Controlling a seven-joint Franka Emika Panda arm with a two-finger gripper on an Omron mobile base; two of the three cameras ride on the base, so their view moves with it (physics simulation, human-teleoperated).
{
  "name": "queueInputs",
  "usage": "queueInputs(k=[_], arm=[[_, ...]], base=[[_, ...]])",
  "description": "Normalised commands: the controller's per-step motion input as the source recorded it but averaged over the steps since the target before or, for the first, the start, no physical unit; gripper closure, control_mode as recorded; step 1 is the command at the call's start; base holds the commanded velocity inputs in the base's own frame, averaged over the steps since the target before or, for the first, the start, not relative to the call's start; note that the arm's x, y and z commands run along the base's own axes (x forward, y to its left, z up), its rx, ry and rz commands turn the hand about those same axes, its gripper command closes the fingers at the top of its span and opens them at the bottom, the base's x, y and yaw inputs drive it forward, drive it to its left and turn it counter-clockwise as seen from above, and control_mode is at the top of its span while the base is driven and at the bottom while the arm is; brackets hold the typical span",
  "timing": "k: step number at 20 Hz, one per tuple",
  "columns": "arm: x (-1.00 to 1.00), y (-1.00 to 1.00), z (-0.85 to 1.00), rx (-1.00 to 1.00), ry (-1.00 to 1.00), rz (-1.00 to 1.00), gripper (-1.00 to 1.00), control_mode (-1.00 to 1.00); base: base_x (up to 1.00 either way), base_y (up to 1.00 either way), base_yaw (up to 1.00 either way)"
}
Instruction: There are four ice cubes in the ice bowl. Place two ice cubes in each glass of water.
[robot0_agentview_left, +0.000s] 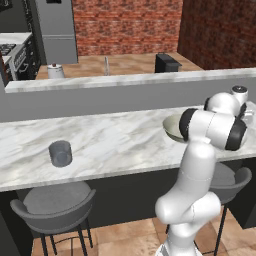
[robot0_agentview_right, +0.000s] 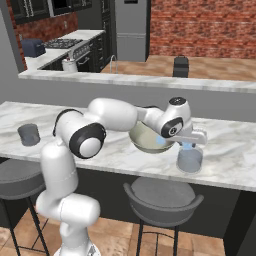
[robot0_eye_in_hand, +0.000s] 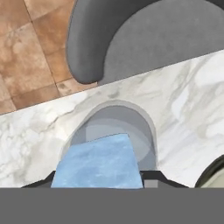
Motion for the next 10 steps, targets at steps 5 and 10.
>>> queueInputs(k=[5, 10], arm=[[0.03, -0.34, -0.09, 0.04, 0.0, 0.04, 1.0, -1.0], [0.0, -0.34, -0.05, 0.03, 0.0, 0.03, 1.0, -1.0]], base=[[0.0, 0.0, 0.0], [0.0, 0.0, 0.0]])
